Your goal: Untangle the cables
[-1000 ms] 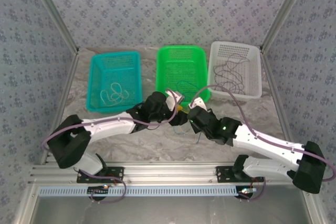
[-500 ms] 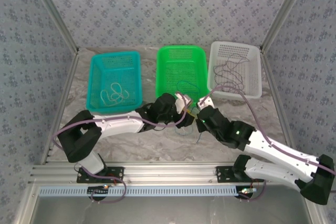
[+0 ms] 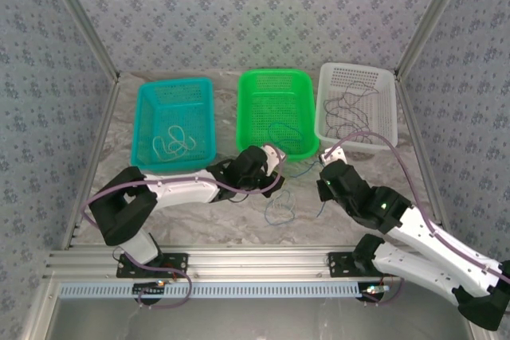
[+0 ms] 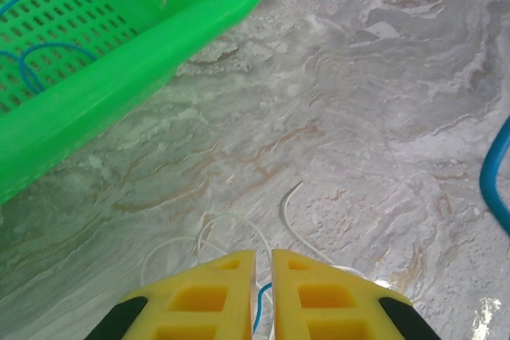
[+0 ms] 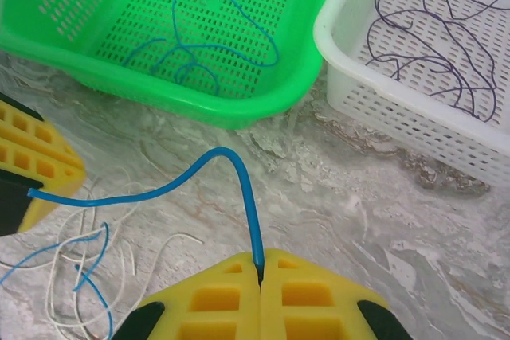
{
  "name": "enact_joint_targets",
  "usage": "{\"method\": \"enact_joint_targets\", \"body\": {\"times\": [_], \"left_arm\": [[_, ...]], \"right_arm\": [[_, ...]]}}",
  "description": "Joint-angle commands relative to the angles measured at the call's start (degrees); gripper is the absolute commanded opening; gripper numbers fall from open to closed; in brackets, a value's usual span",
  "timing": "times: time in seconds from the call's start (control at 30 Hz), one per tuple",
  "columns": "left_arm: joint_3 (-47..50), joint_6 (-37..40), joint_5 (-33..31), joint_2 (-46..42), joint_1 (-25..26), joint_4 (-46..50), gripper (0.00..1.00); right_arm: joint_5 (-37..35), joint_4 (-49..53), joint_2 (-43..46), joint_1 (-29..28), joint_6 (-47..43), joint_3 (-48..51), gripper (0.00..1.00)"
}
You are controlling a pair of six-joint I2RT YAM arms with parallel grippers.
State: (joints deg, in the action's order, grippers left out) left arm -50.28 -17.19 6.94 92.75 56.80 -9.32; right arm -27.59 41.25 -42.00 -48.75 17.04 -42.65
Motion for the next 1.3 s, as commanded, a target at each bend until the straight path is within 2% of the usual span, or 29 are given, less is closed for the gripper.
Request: {"method": "enact_joint_targets", "body": {"times": [0.0,0.03,0.1,0.17,0.23,0.5,0.57,0.87,1.13,1.27], "left_arm": [[-0.02,-0.21,-1.53,-0.63,0.27,0.92,0.14],[0.08,-0.29,-1.49,-1.09,0.28,0.38,0.16],[1.40,-0.86,-1.61,-2.81,0.25,-2.40,0.27],[3.46,-1.73,-2.44,-5.09,0.32,-5.77,0.32],[5.82,-2.22,-2.66,-7.90,0.33,-9.62,0.43],[14.10,-8.99,-2.12,-15.68,0.25,-25.97,0.59],[14.52,-10.40,-2.06,-16.37,0.32,-28.21,0.59],[16.52,-12.78,-6.29,-19.09,0.27,-33.70,0.58],[17.26,-12.78,-8.68,-19.94,0.25,-37.34,0.39],[15.76,-12.80,-7.70,-19.13,0.25,-38.14,0.23]], "right_arm": [[-0.03,-0.30,0.45,0.35,-1.04,-1.03,0.00],[0.18,-1.13,0.43,0.40,-0.89,-0.68,0.00],[0.50,-3.33,0.51,0.72,-0.57,0.25,0.00],[1.15,-5.65,0.81,1.15,0.13,1.24,0.00],[2.62,-8.78,1.33,1.71,0.83,2.25,0.00],[11.89,-23.86,3.68,5.39,2.74,6.69,0.00],[14.89,-28.30,3.76,5.70,2.89,8.04,0.00],[20.90,-40.95,4.18,6.48,5.02,12.32,0.00],[24.78,-44.30,4.29,6.41,6.94,14.98,0.00],[25.81,-47.70,4.42,6.20,8.82,17.45,0.00]]}}
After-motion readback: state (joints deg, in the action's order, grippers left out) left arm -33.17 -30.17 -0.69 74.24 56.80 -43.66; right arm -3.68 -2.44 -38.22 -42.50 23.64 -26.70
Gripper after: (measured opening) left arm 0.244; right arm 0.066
